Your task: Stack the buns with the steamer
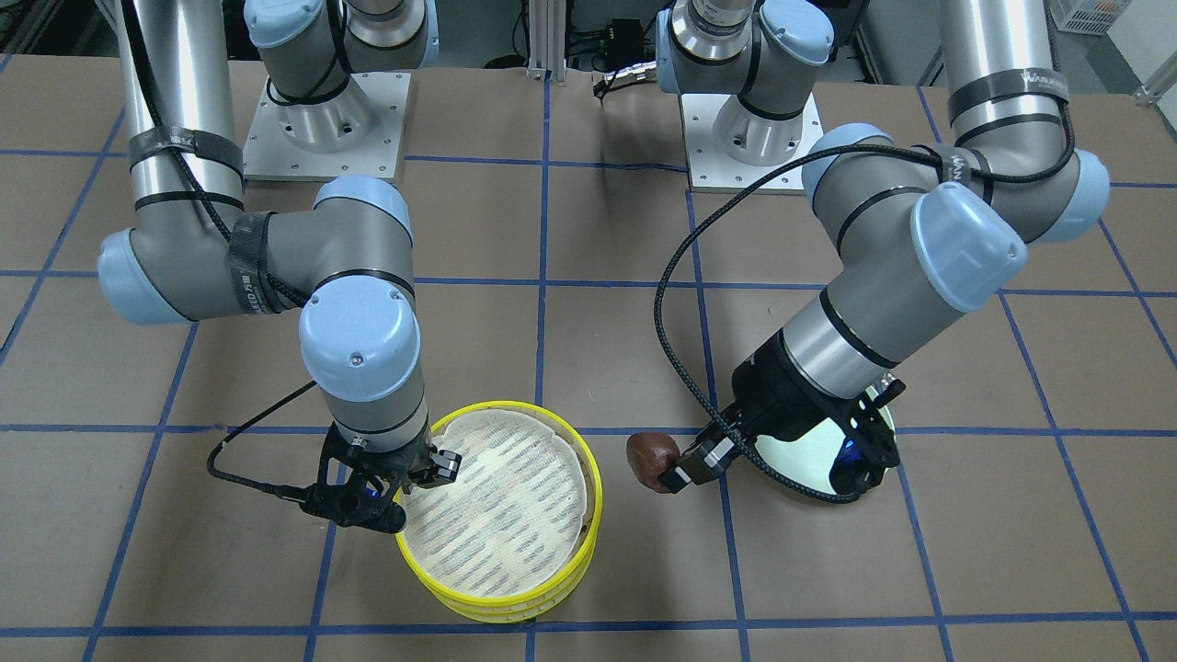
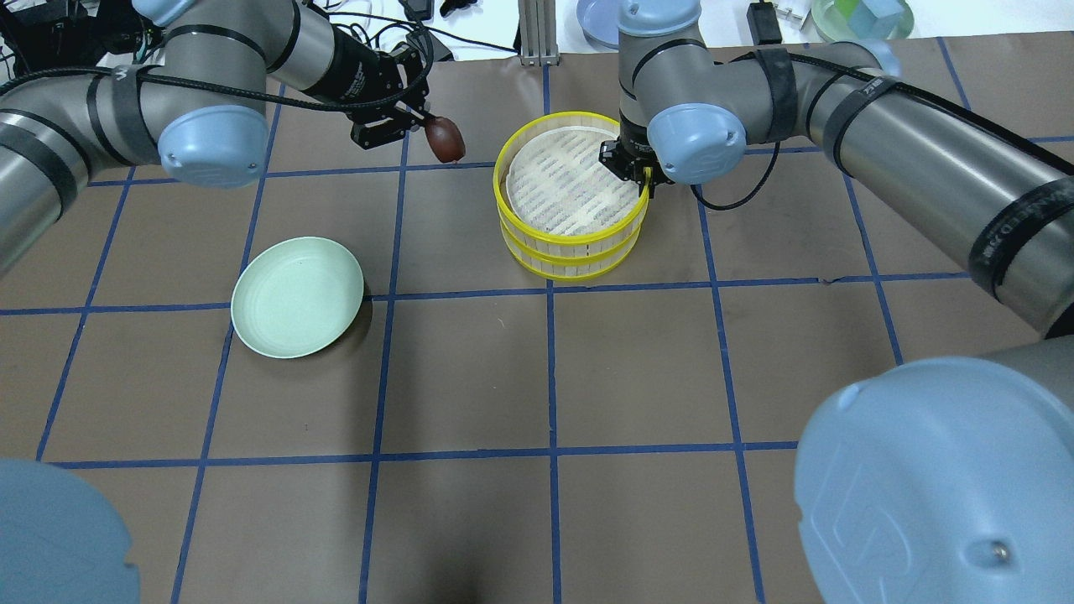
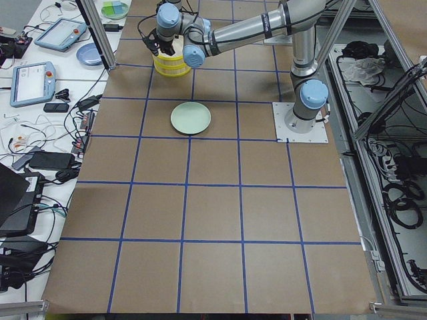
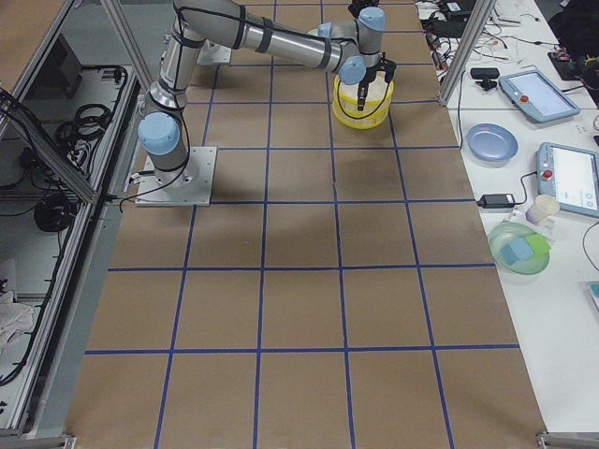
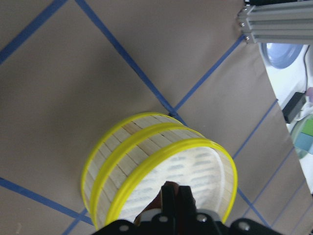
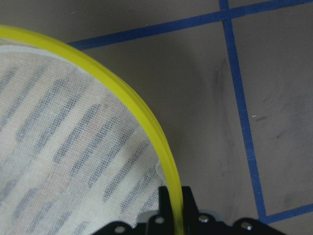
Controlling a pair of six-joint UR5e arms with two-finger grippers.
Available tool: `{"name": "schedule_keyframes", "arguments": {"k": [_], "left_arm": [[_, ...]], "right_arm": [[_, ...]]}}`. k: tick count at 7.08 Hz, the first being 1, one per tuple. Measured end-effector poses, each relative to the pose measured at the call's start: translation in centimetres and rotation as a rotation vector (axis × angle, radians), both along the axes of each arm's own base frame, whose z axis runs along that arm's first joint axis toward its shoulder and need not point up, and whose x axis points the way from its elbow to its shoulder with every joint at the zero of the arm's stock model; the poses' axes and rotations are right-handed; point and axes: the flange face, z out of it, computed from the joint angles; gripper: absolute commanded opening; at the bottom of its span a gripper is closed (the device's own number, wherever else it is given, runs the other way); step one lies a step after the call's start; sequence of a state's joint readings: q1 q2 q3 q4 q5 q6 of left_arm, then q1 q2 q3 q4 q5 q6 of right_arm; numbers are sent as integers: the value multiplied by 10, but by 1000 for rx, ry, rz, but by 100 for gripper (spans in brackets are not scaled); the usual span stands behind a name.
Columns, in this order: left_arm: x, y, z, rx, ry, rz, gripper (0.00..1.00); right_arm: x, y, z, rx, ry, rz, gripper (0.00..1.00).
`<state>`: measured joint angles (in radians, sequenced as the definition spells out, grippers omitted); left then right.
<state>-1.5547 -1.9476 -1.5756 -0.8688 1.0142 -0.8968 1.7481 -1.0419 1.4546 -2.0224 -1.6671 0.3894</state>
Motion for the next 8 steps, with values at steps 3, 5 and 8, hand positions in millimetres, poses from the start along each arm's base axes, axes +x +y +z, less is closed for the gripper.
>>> {"name": "schedule_keyframes", "arguments": {"k": [3, 5, 8], "left_arm": [[-48, -6, -32, -10, 78, -18, 85], [-69, -3, -43, 8, 80, -24, 100], [-69, -4, -20, -46, 55, -45, 100]], "right_arm": [[0, -1, 4, -8, -3, 8, 93], [-19, 3, 43, -21, -16, 89, 99], [-79, 47, 146, 16, -117, 215, 100]]}}
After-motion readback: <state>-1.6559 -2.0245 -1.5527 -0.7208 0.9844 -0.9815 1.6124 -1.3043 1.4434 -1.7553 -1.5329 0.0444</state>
